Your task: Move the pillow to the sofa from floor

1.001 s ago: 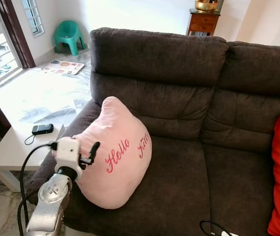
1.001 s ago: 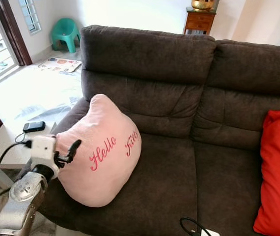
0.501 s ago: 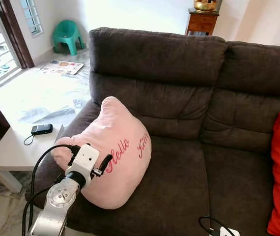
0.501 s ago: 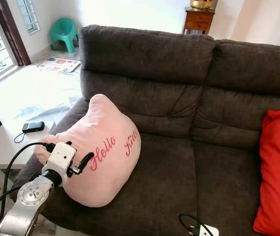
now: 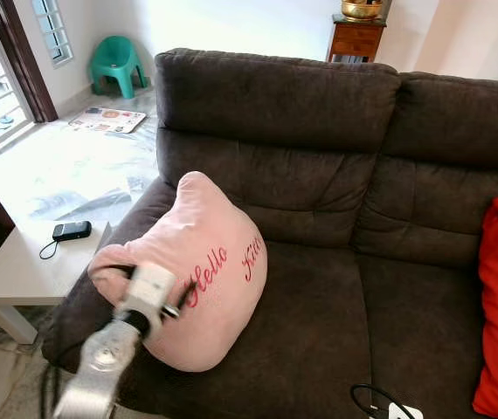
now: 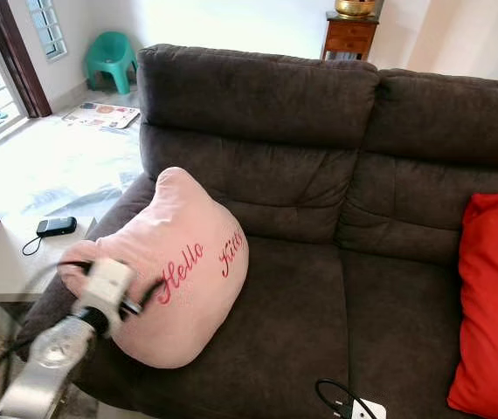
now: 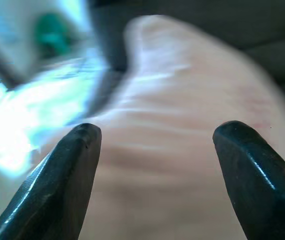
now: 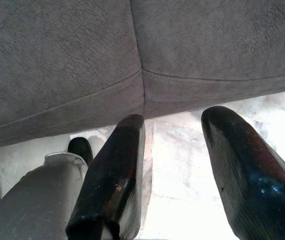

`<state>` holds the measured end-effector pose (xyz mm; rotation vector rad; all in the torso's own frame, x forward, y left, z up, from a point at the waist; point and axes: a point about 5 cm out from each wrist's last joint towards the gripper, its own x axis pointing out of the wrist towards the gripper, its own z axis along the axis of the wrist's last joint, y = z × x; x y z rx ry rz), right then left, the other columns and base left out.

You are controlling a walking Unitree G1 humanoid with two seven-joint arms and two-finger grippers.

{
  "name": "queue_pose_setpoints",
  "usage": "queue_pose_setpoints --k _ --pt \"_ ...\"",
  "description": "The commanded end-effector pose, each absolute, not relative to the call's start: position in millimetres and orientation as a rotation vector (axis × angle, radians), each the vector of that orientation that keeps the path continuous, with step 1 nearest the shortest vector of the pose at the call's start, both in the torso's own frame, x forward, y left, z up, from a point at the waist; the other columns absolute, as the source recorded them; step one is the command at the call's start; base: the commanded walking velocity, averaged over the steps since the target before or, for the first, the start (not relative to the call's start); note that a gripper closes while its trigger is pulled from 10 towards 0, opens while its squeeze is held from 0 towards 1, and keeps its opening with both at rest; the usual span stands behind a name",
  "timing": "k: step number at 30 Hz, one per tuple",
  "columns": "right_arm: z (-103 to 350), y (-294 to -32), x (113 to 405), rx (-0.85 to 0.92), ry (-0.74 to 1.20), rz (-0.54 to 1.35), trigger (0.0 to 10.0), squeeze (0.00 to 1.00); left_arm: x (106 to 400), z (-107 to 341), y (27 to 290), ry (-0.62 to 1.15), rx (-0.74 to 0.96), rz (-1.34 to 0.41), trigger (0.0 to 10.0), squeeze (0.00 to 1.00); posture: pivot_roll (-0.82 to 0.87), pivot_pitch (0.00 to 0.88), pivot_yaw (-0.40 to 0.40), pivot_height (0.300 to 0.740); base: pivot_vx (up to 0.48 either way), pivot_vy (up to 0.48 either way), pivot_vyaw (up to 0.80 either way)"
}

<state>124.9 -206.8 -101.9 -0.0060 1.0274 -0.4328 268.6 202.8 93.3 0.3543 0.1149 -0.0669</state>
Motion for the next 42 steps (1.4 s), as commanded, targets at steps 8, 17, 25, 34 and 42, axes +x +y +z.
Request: queue_pose_setpoints --k 8,17,25,34,42 --pt "-102 -206 125 -0.012 1.034 -0.42 10.0 0.0 237 68 276 0.266 0.432 0.443 10.0 0.0 0.17 0.0 -0.057 0.74 0.0 0.0 0.0" --pt "-103 -208 122 -0.017 1.043 -0.419 10.0 0.0 174 -8 302 0.683 0.323 0.667 10.0 0.0 0.16 0.0 -0.065 0.74 0.0 0.0 0.0" --pt "-101 -211 128 -0.017 1.034 -0.403 10.0 0.0 179 -43 262 0.74 0.189 0.343 10.0 0.0 0.15 0.0 -0.078 0.74 0.0 0.0 0.0" --pt "-94 -212 148 0.025 0.975 -0.379 10.0 0.0 187 -60 245 0.815 0.218 0.172 10.0 0.0 0.12 0.0 -0.072 0.74 0.0 0.0 0.0" --pt "-96 -209 143 0.041 0.993 -0.371 10.0 0.0 186 -69 230 0.838 0.21 0.086 10.0 0.0 0.12 0.0 -0.067 0.74 0.0 0.0 0.0"
